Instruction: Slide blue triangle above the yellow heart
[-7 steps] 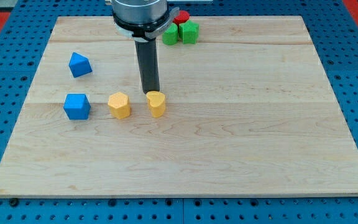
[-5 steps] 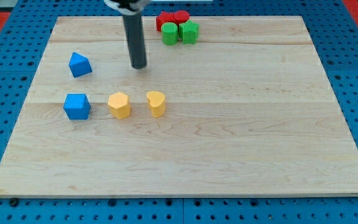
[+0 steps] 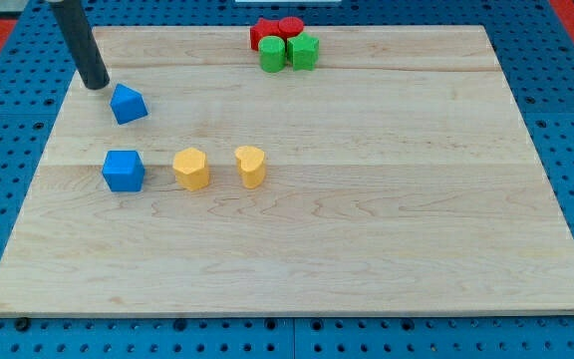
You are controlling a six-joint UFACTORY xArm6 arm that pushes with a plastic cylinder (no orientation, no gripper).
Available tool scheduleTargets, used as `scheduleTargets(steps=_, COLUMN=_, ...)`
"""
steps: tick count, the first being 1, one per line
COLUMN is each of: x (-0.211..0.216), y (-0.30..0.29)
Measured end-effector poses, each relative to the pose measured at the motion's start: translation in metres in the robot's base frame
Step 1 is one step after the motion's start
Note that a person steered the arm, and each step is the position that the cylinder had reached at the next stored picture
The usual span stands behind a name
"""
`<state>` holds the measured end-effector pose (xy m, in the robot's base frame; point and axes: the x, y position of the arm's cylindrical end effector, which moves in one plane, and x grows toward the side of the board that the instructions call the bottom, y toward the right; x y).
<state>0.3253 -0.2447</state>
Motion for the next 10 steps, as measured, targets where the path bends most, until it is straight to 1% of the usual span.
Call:
scheduleTargets(steps=1, x=0.011, y=0.031)
scheduleTargets(steps=2, x=0.006, y=0.081)
scheduleTargets(steps=3, x=0.010, y=0.105)
scheduleTargets(steps=5, x=0.011, y=0.022)
scheduleTargets(steps=6, x=0.019, y=0.036)
scheduleTargets(steps=7, x=0.022, y=0.085)
scheduleTargets(steps=8, x=0.022, y=0.071)
scheduleTargets(steps=9, x=0.031, y=0.037)
scheduleTargets(steps=10, x=0.046, y=0.073)
